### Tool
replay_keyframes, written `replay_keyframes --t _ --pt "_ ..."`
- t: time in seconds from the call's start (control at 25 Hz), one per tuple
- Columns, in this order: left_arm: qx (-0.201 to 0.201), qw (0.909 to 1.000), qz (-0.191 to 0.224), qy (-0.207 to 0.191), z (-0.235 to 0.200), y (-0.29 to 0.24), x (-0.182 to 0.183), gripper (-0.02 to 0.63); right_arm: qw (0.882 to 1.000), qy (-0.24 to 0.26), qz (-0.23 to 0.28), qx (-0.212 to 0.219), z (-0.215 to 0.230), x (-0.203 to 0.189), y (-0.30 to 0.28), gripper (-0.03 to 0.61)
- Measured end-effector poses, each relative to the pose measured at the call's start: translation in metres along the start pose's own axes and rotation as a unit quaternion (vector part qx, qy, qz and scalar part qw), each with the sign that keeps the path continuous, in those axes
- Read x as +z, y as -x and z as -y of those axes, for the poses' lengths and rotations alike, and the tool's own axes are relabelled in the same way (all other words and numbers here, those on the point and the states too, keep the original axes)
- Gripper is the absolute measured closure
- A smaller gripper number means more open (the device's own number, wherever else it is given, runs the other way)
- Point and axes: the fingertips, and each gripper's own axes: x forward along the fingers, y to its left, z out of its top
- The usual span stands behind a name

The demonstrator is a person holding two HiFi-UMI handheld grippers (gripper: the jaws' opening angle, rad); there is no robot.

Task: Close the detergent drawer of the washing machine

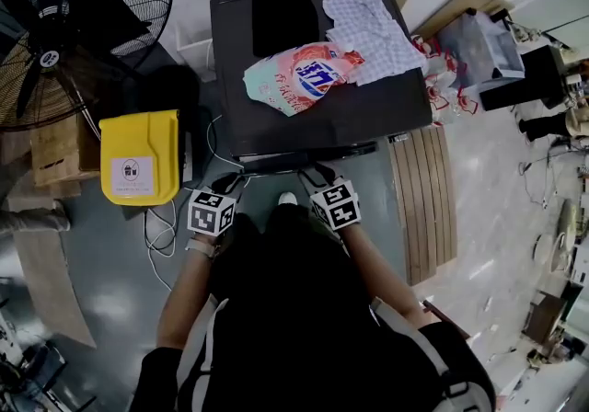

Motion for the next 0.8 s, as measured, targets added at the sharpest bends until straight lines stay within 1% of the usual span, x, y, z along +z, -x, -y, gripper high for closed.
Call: replay_keyframes --t 0.16,0.32,0.56,0.64,0.72,0.8 --pt "0.024 0.9989 0.019 0.035 -0.010 -0.003 0.008 0.537 1.000 -0.013 0.003 -0.014 0.005 0.009 -0.008 0.413" --pt "0.037 0.9965 0.032 0.067 -0.019 -0.005 0.016 0.545 0.999 -0.024 0.001 -0.024 0.010 0.017 -0.014 0.411" --pt "0.042 0.9941 0.043 0.091 -0.020 -0.006 0.018 0.545 0.999 -0.041 0.000 -0.033 0.012 0.017 -0.015 0.410" --pt "0.045 0.9938 0.046 0.090 -0.021 -0.006 0.018 0.545 0.998 -0.049 0.001 -0.033 0.013 0.017 -0.016 0.410" --pt "0.046 0.9937 0.049 0.091 -0.021 -0.007 0.018 0.543 0.997 -0.068 0.000 -0.031 0.013 0.015 -0.016 0.410" --pt "0.045 0.9926 0.055 0.098 -0.021 -0.008 0.018 0.543 0.995 -0.097 0.004 -0.033 0.015 0.013 -0.015 0.408"
